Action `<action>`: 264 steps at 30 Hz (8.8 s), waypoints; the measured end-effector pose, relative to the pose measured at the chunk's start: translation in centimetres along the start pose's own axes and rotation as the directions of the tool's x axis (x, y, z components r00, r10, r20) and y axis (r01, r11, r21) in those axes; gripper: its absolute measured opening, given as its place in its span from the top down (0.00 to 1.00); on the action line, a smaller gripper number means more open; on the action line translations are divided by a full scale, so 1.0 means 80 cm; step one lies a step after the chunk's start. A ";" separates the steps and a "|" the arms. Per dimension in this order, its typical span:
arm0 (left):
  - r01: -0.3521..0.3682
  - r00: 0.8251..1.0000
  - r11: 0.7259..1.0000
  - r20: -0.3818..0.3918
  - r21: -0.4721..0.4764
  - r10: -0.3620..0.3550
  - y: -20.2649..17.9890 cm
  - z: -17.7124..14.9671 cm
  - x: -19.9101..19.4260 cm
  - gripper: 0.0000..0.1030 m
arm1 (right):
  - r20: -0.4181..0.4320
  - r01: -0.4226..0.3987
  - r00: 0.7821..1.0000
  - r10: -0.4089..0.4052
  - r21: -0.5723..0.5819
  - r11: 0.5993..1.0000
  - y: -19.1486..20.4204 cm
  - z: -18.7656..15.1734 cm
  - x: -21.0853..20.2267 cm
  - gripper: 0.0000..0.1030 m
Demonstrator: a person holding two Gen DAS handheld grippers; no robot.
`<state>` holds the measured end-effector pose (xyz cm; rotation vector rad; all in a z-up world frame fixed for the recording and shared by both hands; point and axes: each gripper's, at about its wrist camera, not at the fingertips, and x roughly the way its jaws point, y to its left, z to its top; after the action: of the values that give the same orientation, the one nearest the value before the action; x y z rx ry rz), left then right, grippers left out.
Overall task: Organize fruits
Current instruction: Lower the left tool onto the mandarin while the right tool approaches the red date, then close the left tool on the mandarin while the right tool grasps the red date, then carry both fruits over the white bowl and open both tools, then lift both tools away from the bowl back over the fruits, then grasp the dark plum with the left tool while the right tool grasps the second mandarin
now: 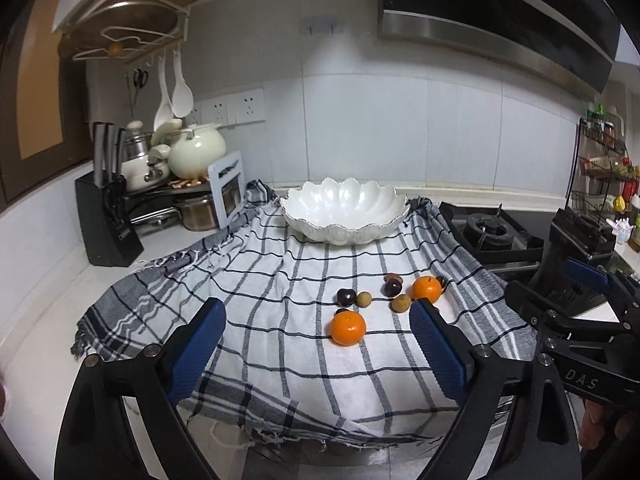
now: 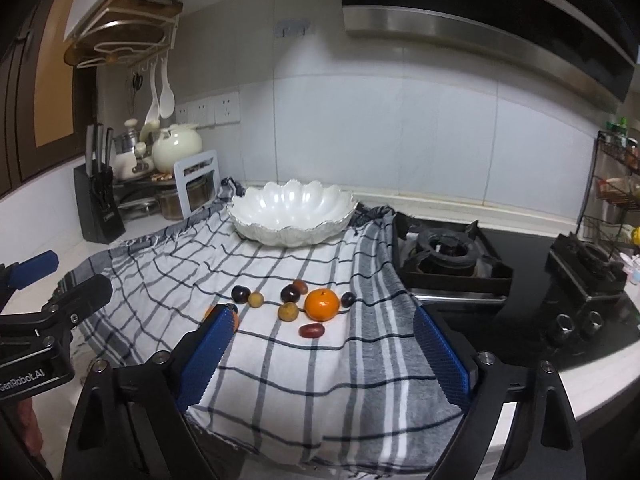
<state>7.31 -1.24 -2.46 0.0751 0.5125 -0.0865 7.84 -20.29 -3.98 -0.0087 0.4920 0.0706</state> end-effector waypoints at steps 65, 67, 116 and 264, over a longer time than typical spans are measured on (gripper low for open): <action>0.151 0.917 0.985 -0.360 -0.082 -0.171 -0.028 -0.044 0.224 0.58 | -0.318 -0.133 0.942 0.103 -0.076 0.988 0.002 -0.041 0.213 0.69; 0.151 0.919 0.985 -0.354 -0.085 -0.171 -0.028 -0.038 0.220 0.58 | -0.306 -0.136 0.946 0.107 -0.077 0.988 0.002 -0.035 0.208 0.69; 0.069 0.992 0.997 -0.114 0.046 -0.063 0.014 0.194 0.357 0.59 | -0.140 -0.108 0.986 0.086 -0.160 0.981 0.003 0.193 0.376 0.69; 0.168 0.902 0.985 -0.407 0.029 -0.142 -0.030 -0.032 0.267 0.65 | -0.344 -0.077 0.936 0.074 0.005 0.997 -0.032 -0.022 0.271 0.40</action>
<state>24.38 -4.72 -15.34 0.1158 0.9311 -0.2473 26.27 -21.46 -15.81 -0.0107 0.8432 0.1484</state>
